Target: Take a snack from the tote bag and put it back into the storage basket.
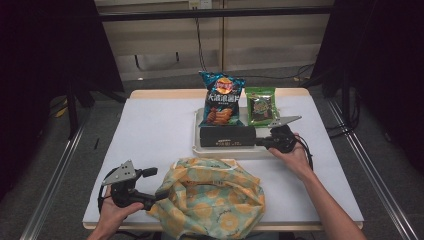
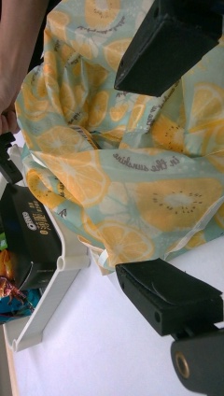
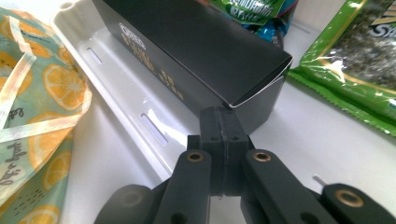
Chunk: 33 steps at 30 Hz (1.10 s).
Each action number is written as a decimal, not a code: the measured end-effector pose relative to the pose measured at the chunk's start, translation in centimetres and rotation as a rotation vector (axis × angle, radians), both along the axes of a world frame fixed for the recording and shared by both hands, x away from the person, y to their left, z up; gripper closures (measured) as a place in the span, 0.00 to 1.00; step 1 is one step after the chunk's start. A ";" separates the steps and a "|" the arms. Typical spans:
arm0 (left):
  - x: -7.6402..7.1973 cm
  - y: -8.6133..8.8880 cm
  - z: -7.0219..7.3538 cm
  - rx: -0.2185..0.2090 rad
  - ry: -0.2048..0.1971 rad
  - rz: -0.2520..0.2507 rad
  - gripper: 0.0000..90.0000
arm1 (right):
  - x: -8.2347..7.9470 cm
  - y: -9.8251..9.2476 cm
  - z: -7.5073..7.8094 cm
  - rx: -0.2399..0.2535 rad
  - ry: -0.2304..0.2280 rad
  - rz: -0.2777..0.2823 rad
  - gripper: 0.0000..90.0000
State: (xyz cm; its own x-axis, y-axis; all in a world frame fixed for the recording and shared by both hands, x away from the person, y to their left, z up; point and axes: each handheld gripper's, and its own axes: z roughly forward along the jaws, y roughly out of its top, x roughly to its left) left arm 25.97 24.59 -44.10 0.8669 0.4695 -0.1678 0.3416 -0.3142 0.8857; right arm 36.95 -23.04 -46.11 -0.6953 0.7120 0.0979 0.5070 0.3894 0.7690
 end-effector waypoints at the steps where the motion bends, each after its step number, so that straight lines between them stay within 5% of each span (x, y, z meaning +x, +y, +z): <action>1: 0.0 0.0 0.0 0.006 0.001 0.000 0.12 | 0.0 0.0 0.0 -0.002 -0.005 -0.004 1.00; 8: -0.2 -0.2 0.1 0.014 -0.006 -0.002 0.13 | -0.1 0.1 -0.1 -0.008 -0.009 -0.014 1.00; 14: -0.3 -0.2 0.2 0.012 -0.008 0.005 0.16 | -1.0 0.3 0.9 0.035 -0.023 0.014 0.95; 26: 0.1 -0.7 0.5 0.001 -0.013 -0.015 0.31 | -6.1 4.3 4.3 0.131 -0.042 0.174 0.67; 33: 0.6 -1.8 1.0 0.008 -0.024 -0.025 0.50 | -8.9 6.6 5.3 0.153 -0.052 0.253 0.56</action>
State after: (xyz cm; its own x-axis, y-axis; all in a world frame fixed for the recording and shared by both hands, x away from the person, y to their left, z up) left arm 26.58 22.79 -43.07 0.8822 0.4487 -0.1427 0.3119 -0.3300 0.8910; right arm 28.04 -16.40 -40.81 -0.8555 0.4955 0.1502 0.3670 0.3758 0.8509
